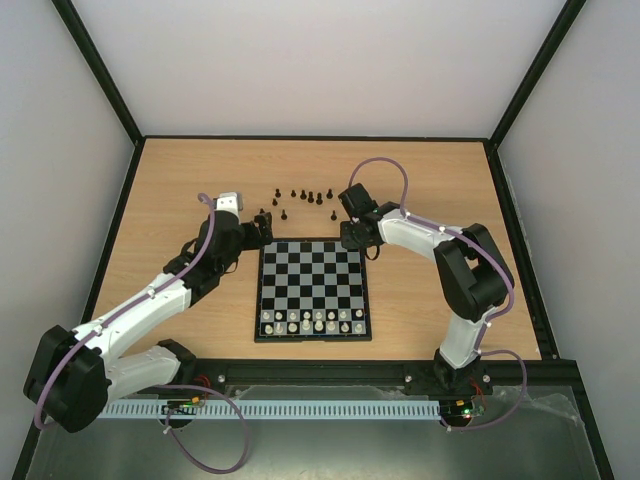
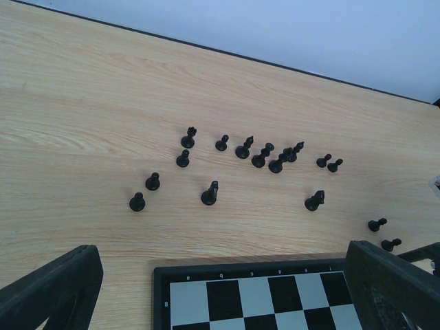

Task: Set up the chess pieces on the board
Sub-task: Place the chess piece on the chessboard.

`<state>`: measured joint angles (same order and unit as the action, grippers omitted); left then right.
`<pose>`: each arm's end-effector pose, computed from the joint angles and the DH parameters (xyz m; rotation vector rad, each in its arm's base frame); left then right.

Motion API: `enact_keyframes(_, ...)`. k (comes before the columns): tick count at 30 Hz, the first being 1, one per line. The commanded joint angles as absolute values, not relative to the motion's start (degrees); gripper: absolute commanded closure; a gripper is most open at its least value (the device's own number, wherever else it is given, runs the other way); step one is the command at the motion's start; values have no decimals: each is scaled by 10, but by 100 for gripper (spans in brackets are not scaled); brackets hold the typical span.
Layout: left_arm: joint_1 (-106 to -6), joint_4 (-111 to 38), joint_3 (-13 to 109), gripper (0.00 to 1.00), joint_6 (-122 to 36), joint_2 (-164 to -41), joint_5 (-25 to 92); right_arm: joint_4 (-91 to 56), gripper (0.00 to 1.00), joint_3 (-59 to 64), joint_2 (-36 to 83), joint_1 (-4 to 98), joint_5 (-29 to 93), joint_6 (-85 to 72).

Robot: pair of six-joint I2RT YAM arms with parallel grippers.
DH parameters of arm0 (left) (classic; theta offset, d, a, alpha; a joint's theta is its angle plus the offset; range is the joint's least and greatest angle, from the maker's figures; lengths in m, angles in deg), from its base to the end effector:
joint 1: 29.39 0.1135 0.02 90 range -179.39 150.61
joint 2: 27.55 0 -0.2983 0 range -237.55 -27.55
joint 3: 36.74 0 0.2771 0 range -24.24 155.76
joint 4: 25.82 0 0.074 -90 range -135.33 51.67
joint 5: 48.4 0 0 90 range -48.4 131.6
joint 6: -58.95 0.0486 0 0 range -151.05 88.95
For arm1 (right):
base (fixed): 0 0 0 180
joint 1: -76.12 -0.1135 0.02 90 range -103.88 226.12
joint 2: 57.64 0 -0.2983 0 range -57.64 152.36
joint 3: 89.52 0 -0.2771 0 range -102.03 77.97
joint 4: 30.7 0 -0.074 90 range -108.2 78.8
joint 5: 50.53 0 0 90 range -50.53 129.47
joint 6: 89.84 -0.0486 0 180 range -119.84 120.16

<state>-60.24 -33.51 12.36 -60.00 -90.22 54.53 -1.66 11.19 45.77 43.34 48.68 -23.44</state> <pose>0.2335 -0.1268 0.2695 -0.1191 1.9580 -0.4747 0.3533 0.2183 0.1928 -0.1329 2.4908 0.2153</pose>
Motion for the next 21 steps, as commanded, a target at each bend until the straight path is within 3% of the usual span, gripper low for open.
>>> enact_keyframes(1,-602,-337,138,1,-596,-904,549,-4,92,108,469,427,483,-238)
enact_keyframes(12,-602,-338,139,1,-596,-904,549,-2,91,106,472,425,490,-238)
enact_keyframes(21,-602,-338,138,1,-597,-904,549,1,80,107,466,424,496,-238)
